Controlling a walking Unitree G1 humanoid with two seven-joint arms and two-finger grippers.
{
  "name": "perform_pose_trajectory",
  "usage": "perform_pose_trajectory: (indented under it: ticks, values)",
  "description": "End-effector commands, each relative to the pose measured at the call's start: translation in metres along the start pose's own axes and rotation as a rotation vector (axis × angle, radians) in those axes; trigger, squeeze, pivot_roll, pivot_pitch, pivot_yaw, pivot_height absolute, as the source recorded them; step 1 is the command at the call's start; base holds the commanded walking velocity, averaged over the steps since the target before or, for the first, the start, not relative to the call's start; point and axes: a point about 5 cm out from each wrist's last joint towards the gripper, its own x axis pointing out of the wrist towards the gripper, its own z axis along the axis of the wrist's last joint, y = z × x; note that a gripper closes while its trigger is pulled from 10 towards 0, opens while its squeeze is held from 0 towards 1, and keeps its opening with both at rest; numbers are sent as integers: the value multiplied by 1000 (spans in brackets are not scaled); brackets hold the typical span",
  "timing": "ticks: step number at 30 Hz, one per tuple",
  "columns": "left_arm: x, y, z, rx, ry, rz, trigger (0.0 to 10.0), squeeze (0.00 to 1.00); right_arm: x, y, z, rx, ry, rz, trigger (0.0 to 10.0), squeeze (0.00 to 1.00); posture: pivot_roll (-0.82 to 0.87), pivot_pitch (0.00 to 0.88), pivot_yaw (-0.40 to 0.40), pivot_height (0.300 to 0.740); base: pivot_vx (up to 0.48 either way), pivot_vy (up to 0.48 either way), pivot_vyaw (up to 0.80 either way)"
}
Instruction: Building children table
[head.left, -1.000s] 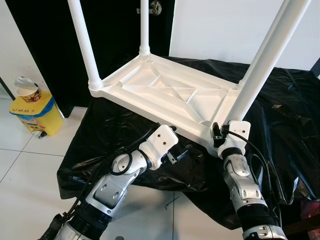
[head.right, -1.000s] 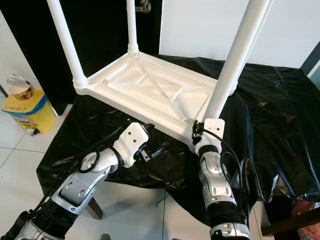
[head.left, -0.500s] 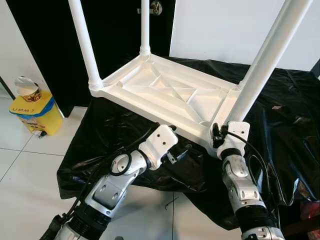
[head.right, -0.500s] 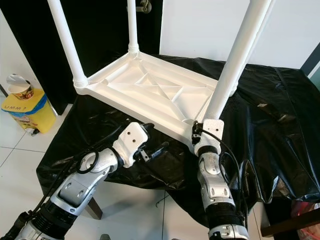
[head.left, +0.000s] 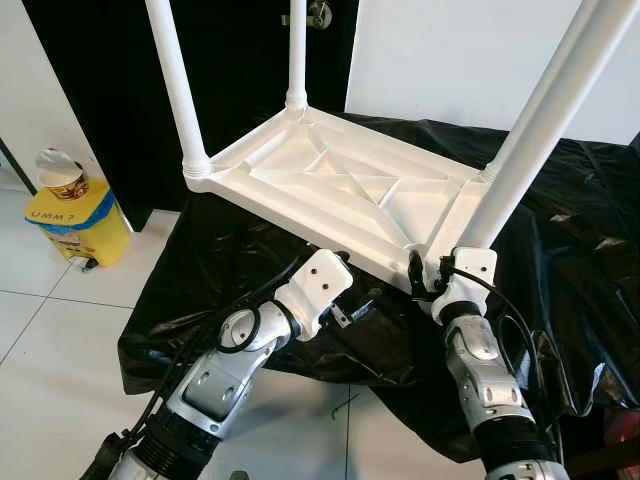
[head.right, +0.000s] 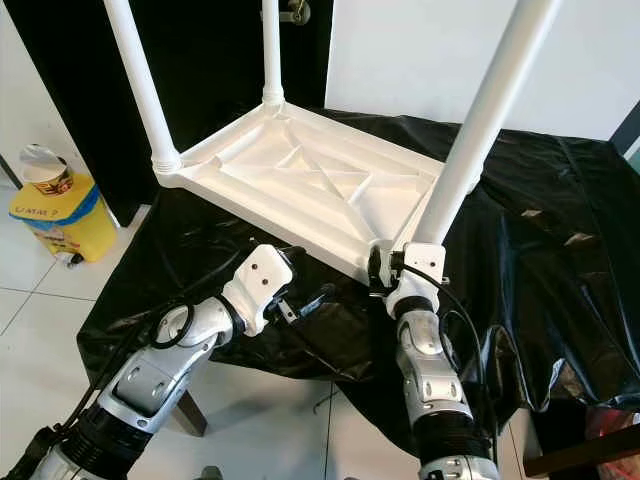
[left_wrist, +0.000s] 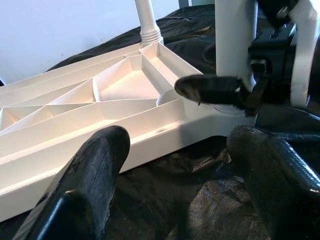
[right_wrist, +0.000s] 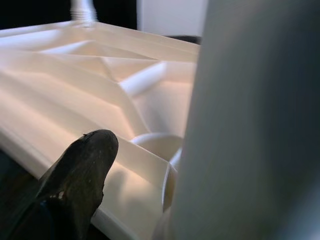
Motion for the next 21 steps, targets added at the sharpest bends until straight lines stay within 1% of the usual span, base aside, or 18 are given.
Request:
perform_pose_trajectory:
  ticks: [1,5,6,8,9,11,15,16,17,18,21]
  values:
    - [0,-4,0,7,8,-28,10000,0,2,-2,6,-15,-34,105,10000,0,161,2,-124,740,0,0,0]
    - [-1,-4,0,7,9,-28,10000,0,4,-6,8,-38,-34,149,10000,0,161,3,-123,740,0,0,0]
    - [-1,-4,0,7,9,-28,10000,0,5,-8,8,-47,-32,168,10000,0,161,3,-123,740,0,0,0]
    - [-1,-3,1,7,10,-27,10000,0,9,-12,9,-77,-22,242,10000,0,161,5,-121,740,0,0,0]
    - [-1,-3,1,7,10,-27,10000,0,9,-12,9,-77,-22,242,10000,0,161,5,-121,740,0,0,0]
    - [-1,-3,1,7,11,-27,10000,0,12,-16,10,-100,-7,287,10000,0,161,8,-120,740,0,0,0]
    - [-1,-3,1,7,10,-27,10000,0,14,-19,9,-109,3,302,10000,0,161,8,-120,740,0,0,0]
    - [-1,-2,1,7,10,-25,10000,0,16,-22,8,-120,18,323,3451,0,163,12,-124,740,0,0,0]
    - [-1,-2,2,7,9,-23,10000,0,17,-24,7,-127,31,341,0,0,161,13,-124,740,0,0,0]
    - [-1,-1,2,4,8,-15,10000,0,16,-24,4,-130,44,366,0,0,161,14,-124,740,0,0,0]
    - [-2,-1,2,3,10,-16,10000,0,13,-23,0,-129,55,378,0,0,156,17,-116,740,0,0,0]
